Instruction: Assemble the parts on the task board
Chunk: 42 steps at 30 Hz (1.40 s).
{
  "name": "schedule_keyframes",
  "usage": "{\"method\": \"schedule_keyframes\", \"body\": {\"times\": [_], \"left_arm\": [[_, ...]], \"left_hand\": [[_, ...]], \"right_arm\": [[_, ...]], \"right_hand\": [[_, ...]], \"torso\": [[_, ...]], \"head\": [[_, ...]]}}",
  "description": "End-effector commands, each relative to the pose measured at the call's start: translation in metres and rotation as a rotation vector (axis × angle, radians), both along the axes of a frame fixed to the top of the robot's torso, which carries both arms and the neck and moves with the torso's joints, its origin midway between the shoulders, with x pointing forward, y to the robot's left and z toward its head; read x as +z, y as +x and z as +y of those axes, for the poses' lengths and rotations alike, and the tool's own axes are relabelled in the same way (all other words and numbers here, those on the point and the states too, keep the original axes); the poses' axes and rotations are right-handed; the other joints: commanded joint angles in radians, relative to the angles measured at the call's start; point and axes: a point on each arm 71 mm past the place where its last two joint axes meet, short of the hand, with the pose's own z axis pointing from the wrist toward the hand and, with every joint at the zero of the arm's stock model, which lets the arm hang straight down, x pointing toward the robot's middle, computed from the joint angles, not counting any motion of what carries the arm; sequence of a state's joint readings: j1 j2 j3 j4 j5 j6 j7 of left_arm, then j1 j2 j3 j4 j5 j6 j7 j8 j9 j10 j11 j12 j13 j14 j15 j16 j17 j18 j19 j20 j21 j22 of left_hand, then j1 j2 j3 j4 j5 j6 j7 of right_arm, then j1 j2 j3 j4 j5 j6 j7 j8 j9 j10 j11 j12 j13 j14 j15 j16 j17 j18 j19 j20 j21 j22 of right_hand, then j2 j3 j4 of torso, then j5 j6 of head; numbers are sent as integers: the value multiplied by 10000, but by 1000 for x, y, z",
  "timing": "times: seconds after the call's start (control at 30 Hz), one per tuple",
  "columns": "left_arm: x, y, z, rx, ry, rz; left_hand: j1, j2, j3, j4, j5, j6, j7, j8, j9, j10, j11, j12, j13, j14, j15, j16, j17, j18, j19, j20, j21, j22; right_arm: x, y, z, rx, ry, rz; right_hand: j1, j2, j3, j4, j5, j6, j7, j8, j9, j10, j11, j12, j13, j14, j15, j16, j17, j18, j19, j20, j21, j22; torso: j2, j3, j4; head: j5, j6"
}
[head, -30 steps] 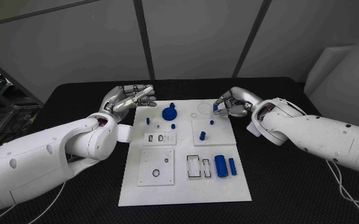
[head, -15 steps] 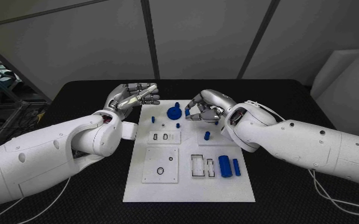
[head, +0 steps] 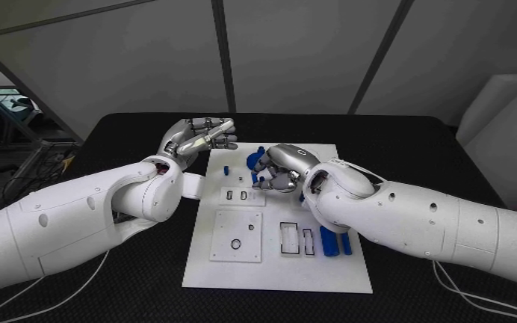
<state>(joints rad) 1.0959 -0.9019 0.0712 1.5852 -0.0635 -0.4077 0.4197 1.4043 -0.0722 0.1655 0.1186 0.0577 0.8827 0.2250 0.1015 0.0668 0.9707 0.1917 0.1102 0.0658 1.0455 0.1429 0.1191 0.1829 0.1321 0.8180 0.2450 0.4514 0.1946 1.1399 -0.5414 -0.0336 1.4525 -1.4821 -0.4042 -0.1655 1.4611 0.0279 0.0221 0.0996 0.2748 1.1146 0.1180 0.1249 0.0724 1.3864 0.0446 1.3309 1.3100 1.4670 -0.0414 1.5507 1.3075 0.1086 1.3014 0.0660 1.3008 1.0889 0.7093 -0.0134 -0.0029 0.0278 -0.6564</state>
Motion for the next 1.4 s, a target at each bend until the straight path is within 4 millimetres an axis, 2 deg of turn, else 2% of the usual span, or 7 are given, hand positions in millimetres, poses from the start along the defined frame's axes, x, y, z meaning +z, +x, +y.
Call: {"method": "schedule_keyframes", "body": {"times": [0.03, 0.47, 0.7, 1.4], "left_arm": [[2, 0, -1, -71, 13, -66], [1, 0, 0, -57, 21, -58], [1, 0, 0, -55, 23, -54], [1, 0, 0, -54, 29, -41]], "left_hand": [[-28, 107, -18, -51, -14, -17, 209, -54, 3, -22, 5, -23, 9, -28, 1, -54, 12, 469, -65, 14, -34, -12], [-31, 107, -19, -52, -14, -16, 209, -54, 3, -20, 5, -23, 9, -28, 2, -56, 13, 470, -67, 15, -34, -13], [-31, 107, -19, -52, -14, -16, 209, -54, 3, -20, 5, -23, 9, -28, 2, -56, 13, 470, -67, 15, -34, -13], [-31, 107, -19, -52, -14, -16, 209, -54, 3, -20, 5, -23, 9, -28, 2, -56, 13, 470, -67, 15, -34, -13]], "right_arm": [[-3, -1, 4, -100, -482, -76], [-16, -11, 17, 281, -876, 170], [-20, -12, 19, 372, -1069, 290], [-24, -10, 17, 209, -1477, 394]], "right_hand": [[-72, 48, 103, 98, -40, 233, -201, 77, 21, 249, -267, -17, 34, 964, -55, 45, 2309, -125, 70, -6, 39, -17], [-122, -33, 113, 107, -82, 205, -189, 61, 14, 216, -261, -65, -6, 958, -54, 32, 2281, -117, 45, -11, 13, -60], [-154, -86, 112, 113, -100, 189, -182, 52, 10, 209, -255, -73, -9, 957, -51, 31, 2280, -116, 37, -11, 5, -72], [-235, -242, 126, 119, -171, 89, -136, -5, -13, 131, -222, -180, -100, 951, -28, 17, 2253, -110, 8, 1, -25, -112]], "torso": [[12, 17, -27], [8, 27, -26], [2, 17, -30], [6, 22, -28]], "head": [[80, -59], [245, -177], [242, -212], [243, -292]]}}
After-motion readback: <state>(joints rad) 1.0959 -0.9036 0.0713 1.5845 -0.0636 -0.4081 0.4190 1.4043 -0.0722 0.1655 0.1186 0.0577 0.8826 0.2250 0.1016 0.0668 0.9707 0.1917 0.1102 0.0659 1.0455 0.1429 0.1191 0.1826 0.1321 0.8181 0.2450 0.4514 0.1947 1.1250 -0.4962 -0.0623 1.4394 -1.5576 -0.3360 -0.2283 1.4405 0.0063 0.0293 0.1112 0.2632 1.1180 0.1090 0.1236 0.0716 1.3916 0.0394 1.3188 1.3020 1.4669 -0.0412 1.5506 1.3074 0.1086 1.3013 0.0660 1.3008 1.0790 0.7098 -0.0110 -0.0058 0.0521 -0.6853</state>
